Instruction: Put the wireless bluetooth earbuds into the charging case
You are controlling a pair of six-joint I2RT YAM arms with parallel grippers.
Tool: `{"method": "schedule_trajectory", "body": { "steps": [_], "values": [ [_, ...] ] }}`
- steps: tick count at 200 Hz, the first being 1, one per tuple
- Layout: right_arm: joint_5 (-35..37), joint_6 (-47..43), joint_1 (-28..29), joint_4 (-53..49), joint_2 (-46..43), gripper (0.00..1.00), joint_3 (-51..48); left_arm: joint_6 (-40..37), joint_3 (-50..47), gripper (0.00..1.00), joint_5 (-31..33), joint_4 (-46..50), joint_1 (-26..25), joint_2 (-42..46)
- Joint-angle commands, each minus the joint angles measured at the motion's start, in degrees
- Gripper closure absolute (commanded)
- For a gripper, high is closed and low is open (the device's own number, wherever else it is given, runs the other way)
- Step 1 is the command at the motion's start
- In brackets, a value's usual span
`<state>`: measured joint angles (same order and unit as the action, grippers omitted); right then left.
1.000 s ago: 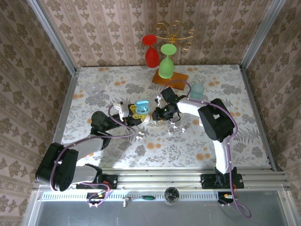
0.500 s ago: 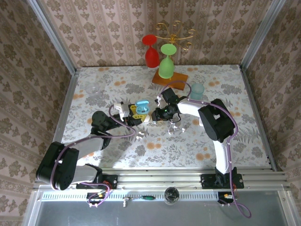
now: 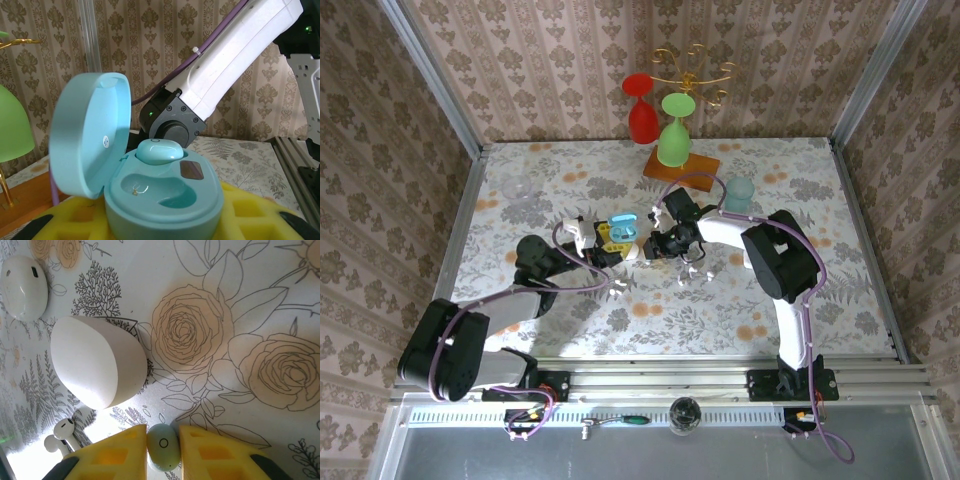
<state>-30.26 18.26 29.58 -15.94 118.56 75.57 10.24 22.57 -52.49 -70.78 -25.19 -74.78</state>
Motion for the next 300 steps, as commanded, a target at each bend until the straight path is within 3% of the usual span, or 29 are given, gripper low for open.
{"method": "schedule_trajectory", "body": {
  "steps": [1, 65, 77, 112, 166, 215, 300],
  "values": [
    [1.10, -0.73, 0.65, -3.20, -1.84, 0.78, -1.41, -1.81, 0.74, 0.66, 0.52, -1.48, -0.22, -0.66],
    [10.10, 5.92, -2.03, 2.30, -14.82, 0.79, -9.99, -9.27, 0.94, 0.67, 9.17, 0.88, -0.62, -3.13],
    [11.55, 6.89, -2.80, 1.99, -18.81, 0.79, -11.81, -11.38, 1.29, 0.67, 12.76, 1.23, -3.35, -3.52],
    [15.78, 7.67, -4.51, -2.55, -31.41, 0.79, -15.56, -19.98, 3.83, 0.67, 21.46, 6.47, -7.77, -4.63],
    [18.57, 7.14, -4.13, -12.67, -46.52, 0.79, -12.38, -18.48, 7.75, 0.67, 24.57, -2.34, -9.53, -13.94],
    [21.44, 6.72, 1.09, -15.30, -48.89, 0.79, -6.95, -19.05, 11.91, 0.67, 26.42, -2.30, -12.40, -18.43],
    [20.91, 6.04, 6.27, -9.99, -41.02, 0.80, -0.37, -16.42, 13.47, 0.66, 25.24, -2.27, -14.75, -20.15]
  ]
}}
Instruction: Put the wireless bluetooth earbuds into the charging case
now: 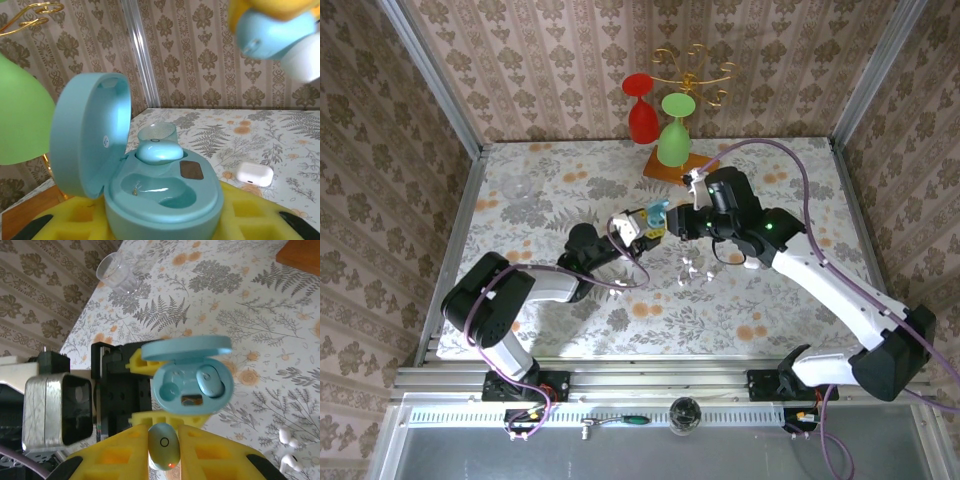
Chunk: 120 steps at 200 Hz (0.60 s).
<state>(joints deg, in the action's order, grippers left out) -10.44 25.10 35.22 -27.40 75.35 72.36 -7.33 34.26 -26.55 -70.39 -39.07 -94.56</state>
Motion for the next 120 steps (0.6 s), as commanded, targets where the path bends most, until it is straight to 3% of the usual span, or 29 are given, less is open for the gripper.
{"method": "schedule_trajectory", "body": {
  "steps": [1, 120],
  "values": [
    [1.06, -0.82, 0.68, 1.47, 2.27, 0.80, 2.86, 1.17, 1.77, 0.66, -0.70, -2.66, -0.90, -0.36],
    [2.35, -3.91, 0.74, 1.19, 7.86, 0.80, 4.97, 3.66, 1.42, 0.66, 0.61, -2.35, -2.05, 1.34]
  ]
}}
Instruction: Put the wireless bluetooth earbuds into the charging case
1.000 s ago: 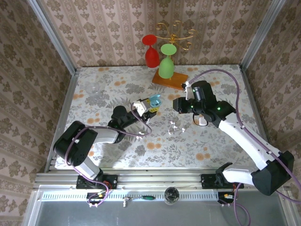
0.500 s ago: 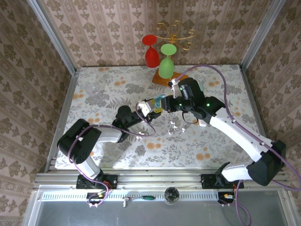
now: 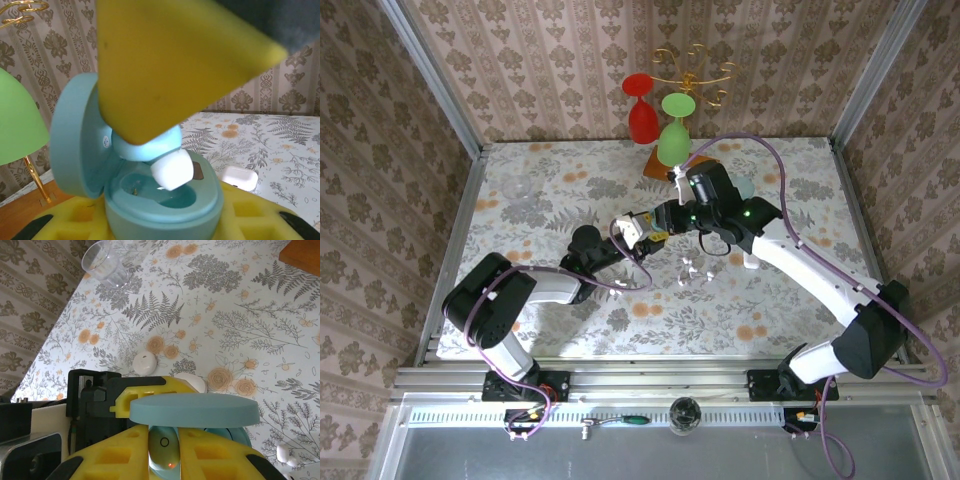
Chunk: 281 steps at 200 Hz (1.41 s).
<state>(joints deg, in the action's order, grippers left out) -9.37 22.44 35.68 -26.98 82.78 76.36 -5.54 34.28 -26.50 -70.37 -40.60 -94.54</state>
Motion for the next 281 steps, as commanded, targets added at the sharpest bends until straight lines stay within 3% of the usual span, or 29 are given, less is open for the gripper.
{"method": "schedule_trajectory", "body": {
  "steps": [1, 93, 150, 194, 238, 281],
  "values": [
    [1.28, -1.20, 0.27, 0.78, 0.44, 0.80, 0.93, 1.90, 1.40, 0.66, 0.57, -2.35, -0.53, 1.31],
    [0.27, -0.64, 0.27, 1.42, 2.07, 0.78, -0.07, 2.73, 1.95, 0.66, 1.01, -2.35, -0.50, 1.82],
    [2.04, -1.76, 0.00, 0.44, -4.68, 0.55, -1.45, 2.36, 0.74, 0.66, 0.72, -2.33, -0.03, 1.94],
    [1.87, -3.69, -0.37, -0.08, -5.98, 0.57, 1.08, -1.52, -1.23, 0.66, -1.23, -1.64, 0.65, 2.31],
    [4.17, -5.12, -1.79, -3.16, 0.46, 0.57, 6.29, -5.15, -2.74, 0.66, -4.41, -2.04, 0.70, 3.18],
    [3.96, -6.16, -2.55, -3.51, 4.76, 0.55, 6.95, -2.61, -2.91, 0.66, -1.22, -2.10, 0.69, 4.53]
  ]
}}
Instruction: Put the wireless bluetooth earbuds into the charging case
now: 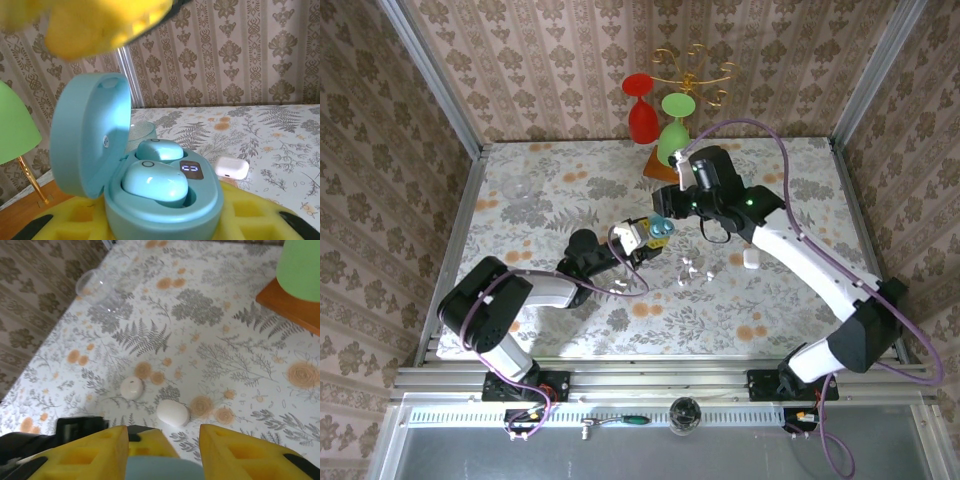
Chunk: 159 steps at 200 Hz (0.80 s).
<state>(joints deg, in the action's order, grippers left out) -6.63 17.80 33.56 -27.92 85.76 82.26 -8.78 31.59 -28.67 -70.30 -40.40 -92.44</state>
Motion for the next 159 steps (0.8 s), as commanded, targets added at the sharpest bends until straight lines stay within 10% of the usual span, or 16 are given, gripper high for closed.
{"method": "schedule_trajectory", "body": {
  "steps": [1, 64, 159],
  "values": [
    [1.21, -1.49, -0.43, -2.57, 1.78, 0.55, 1.06, 0.75, -0.22, 0.66, 1.05, -2.14, 0.45, 2.48],
    [-3.72, 3.85, -1.92, 0.91, -6.98, 0.37, -6.89, 5.30, -0.23, 0.66, 2.19, -2.01, 0.80, 4.15],
    [-36.40, 33.15, -10.44, 24.96, -11.26, 0.29, -23.07, 11.36, 3.31, 0.66, -1.51, -2.93, -0.22, 5.53]
  ]
}}
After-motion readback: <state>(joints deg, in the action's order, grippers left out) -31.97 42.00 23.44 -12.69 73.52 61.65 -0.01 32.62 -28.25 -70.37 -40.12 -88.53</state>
